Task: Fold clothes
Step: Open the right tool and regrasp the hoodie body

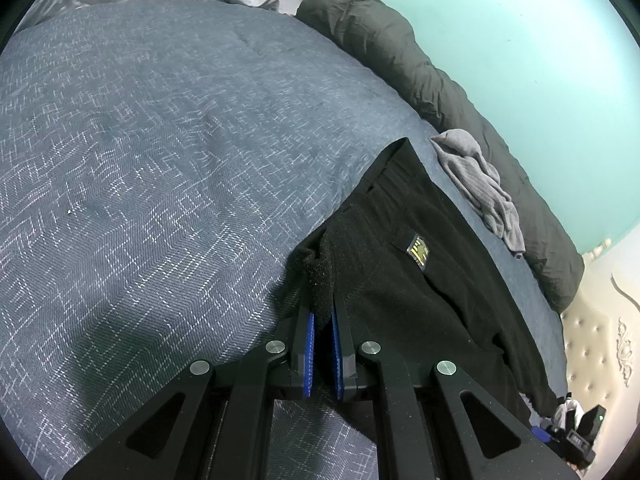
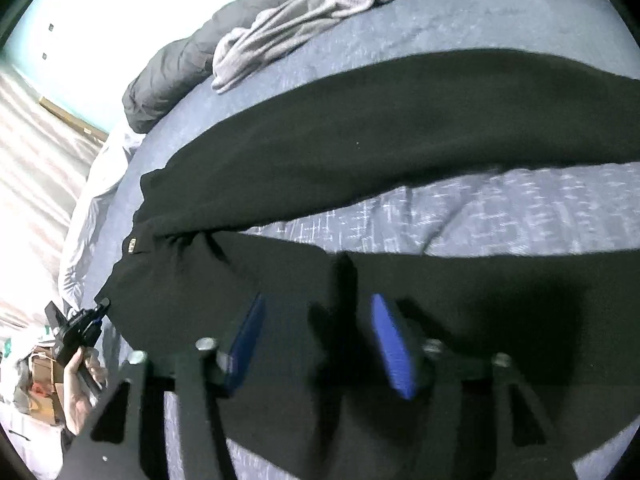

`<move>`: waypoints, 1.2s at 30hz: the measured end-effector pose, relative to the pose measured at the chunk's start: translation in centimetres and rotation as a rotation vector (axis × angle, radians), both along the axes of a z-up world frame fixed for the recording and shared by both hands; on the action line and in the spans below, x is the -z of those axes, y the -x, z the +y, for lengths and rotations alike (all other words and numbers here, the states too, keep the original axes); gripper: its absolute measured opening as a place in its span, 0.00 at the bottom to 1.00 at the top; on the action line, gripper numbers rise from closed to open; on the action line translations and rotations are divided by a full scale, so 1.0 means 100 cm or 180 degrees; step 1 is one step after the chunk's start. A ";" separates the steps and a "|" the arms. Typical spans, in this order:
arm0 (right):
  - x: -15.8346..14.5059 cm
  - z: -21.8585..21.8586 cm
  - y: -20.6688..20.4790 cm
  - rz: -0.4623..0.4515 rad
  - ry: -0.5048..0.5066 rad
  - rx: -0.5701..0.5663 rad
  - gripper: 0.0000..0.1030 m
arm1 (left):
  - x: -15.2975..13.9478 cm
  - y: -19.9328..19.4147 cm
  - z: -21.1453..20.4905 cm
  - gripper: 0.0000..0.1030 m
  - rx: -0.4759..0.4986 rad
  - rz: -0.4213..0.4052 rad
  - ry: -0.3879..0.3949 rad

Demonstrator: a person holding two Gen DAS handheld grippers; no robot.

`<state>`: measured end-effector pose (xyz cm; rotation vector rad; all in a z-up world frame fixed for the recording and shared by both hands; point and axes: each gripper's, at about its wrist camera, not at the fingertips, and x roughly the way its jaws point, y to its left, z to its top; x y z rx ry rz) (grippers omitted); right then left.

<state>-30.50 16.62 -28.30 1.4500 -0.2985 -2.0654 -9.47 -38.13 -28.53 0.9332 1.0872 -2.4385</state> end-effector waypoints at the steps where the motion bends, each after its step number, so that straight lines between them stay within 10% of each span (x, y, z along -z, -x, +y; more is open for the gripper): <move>1: 0.002 -0.004 0.004 0.0010 -0.0001 -0.0039 0.57 | 0.000 0.000 0.000 0.07 -0.0002 0.0002 -0.0002; 9: 0.018 -0.038 0.025 0.0138 -0.0344 -0.0525 0.52 | 0.000 0.000 0.000 0.08 0.0002 0.0006 -0.0008; 17: 0.018 -0.040 0.027 0.0327 -0.0660 -0.0583 0.08 | 0.000 0.001 -0.001 0.08 0.0007 0.0008 -0.0003; 23: -0.002 -0.041 0.026 0.0654 -0.0732 -0.0414 0.06 | 0.000 0.000 -0.001 0.08 0.0013 0.0008 0.0001; 36: 0.015 -0.017 0.038 0.0232 -0.0482 -0.0200 0.18 | -0.001 -0.001 -0.001 0.08 0.0009 0.0013 -0.0012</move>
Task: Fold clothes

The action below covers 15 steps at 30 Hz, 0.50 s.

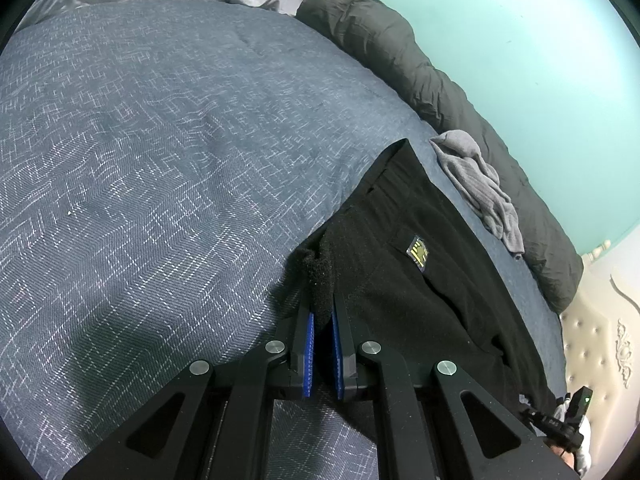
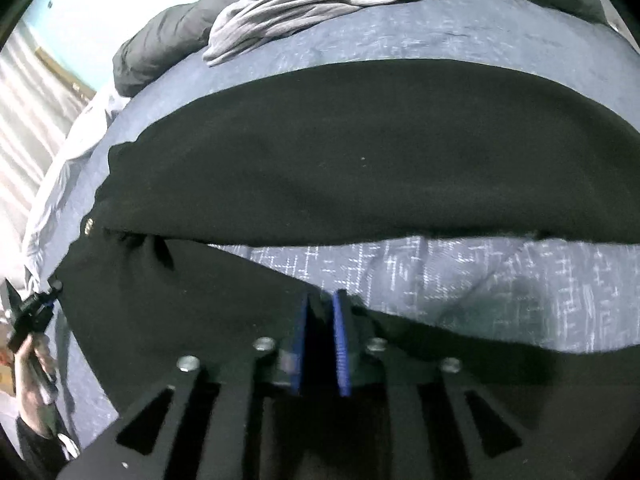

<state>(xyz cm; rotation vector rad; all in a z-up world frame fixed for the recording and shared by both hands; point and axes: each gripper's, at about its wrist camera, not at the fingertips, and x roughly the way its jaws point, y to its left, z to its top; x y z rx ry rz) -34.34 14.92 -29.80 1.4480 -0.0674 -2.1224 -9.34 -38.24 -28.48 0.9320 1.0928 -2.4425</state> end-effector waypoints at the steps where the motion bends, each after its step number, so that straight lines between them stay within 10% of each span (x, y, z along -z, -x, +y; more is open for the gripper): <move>1: -0.004 0.003 -0.003 0.0002 0.0022 0.0036 0.25 | 0.000 0.000 0.000 0.08 -0.0003 0.0000 -0.0003; 4: -0.017 0.013 -0.021 -0.0050 0.0238 0.0064 0.46 | 0.000 0.000 0.001 0.08 -0.0007 -0.0001 0.0003; 11: 0.001 0.016 -0.086 -0.0380 0.0232 -0.0184 0.46 | -0.002 0.000 0.002 0.08 -0.0009 -0.0008 0.0021; 15: 0.013 0.012 -0.097 -0.0328 0.0156 -0.0198 0.11 | -0.002 0.000 0.002 0.08 -0.0008 -0.0020 0.0042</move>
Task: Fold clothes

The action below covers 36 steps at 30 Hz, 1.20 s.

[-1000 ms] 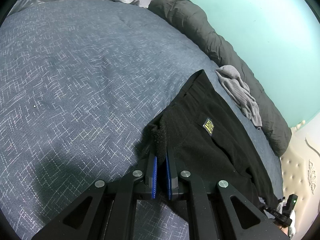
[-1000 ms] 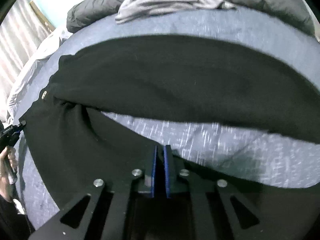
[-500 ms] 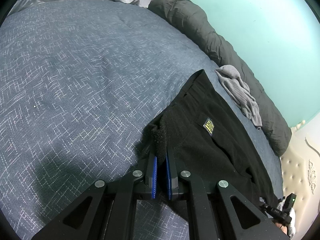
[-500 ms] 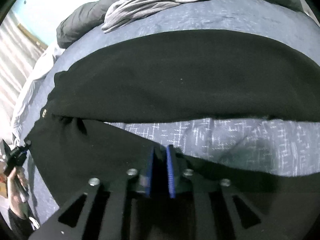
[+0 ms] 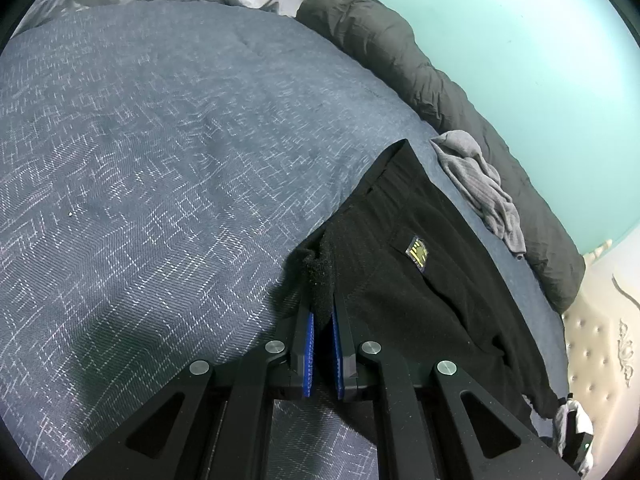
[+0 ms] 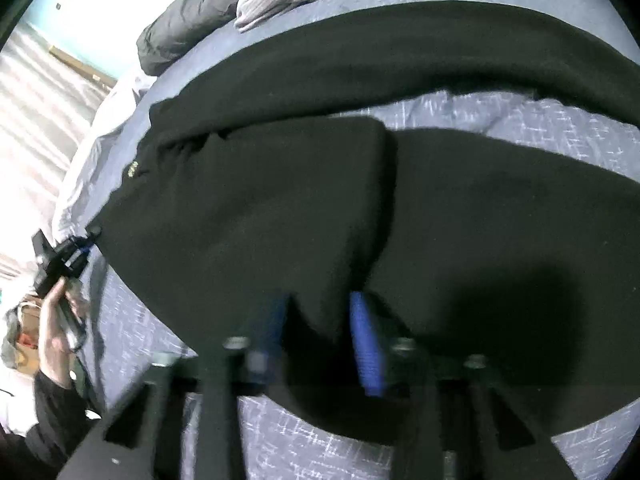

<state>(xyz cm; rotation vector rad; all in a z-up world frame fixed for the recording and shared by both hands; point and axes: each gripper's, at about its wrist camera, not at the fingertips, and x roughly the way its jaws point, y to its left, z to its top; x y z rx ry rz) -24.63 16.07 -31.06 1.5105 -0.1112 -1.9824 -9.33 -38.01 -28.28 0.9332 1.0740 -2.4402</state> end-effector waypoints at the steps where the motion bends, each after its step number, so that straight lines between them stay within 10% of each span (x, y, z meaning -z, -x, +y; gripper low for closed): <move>1: 0.001 0.001 0.000 0.0017 0.0012 0.0034 0.07 | 0.000 0.000 0.000 0.08 0.0002 -0.0006 0.0008; 36: 0.000 0.021 0.000 0.0089 0.0148 0.0234 0.03 | 0.002 0.004 0.000 0.08 -0.0006 -0.0064 0.0046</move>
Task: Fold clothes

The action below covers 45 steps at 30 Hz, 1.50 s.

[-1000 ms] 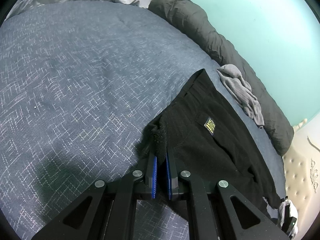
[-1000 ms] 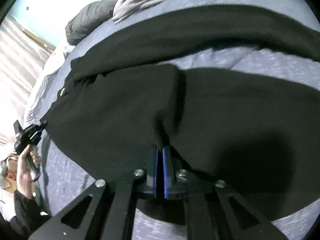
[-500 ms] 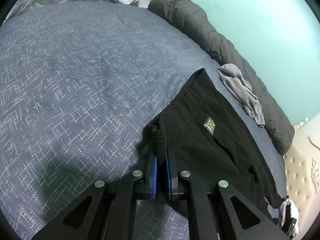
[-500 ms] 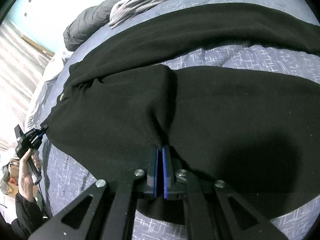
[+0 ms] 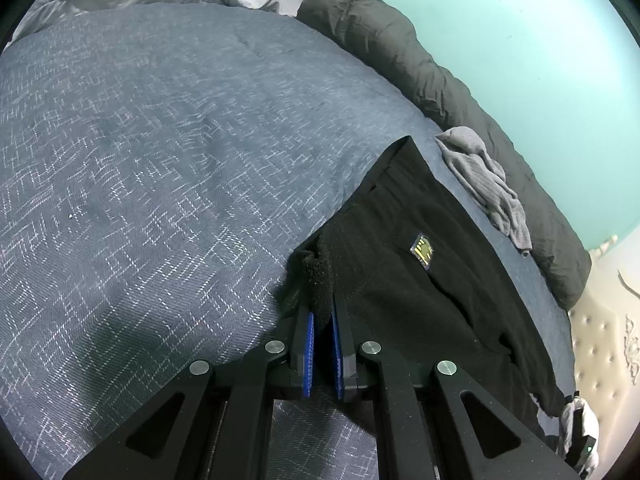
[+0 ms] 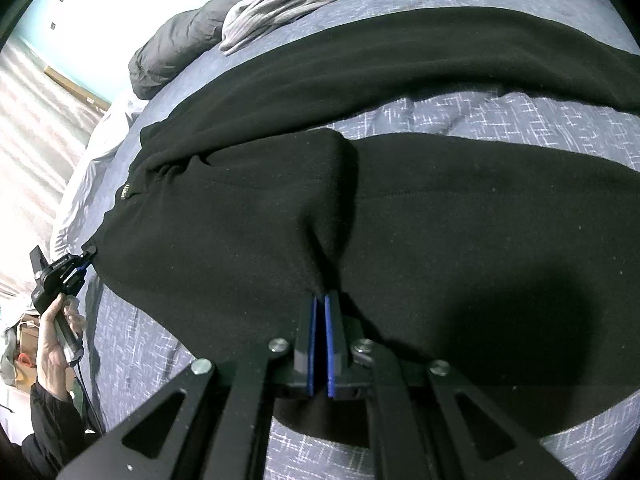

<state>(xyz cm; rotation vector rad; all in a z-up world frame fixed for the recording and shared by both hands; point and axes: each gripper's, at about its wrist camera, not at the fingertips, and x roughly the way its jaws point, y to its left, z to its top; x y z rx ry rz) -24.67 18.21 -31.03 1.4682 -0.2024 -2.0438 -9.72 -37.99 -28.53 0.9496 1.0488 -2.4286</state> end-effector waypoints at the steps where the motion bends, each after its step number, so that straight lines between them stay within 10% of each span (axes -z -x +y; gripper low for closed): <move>1: 0.000 0.000 0.000 -0.0002 0.0002 0.0002 0.03 | 0.000 0.000 0.001 0.08 -0.0002 -0.0002 0.0004; 26: -0.034 0.033 0.010 0.0114 -0.0119 -0.0066 0.15 | -0.003 -0.005 -0.002 0.14 -0.0095 -0.0022 -0.0021; 29: -0.048 0.071 0.032 0.0229 -0.0361 0.0242 0.38 | -0.006 -0.007 -0.002 0.15 -0.0131 -0.0011 -0.0016; 39: -0.040 0.222 0.092 0.0307 -0.0849 0.1633 0.49 | -0.036 -0.029 0.002 0.19 -0.0306 0.0080 0.0305; 45: -0.019 0.271 0.096 0.0197 -0.1019 0.1831 0.56 | -0.040 -0.007 0.034 0.19 -0.0039 0.0072 0.0375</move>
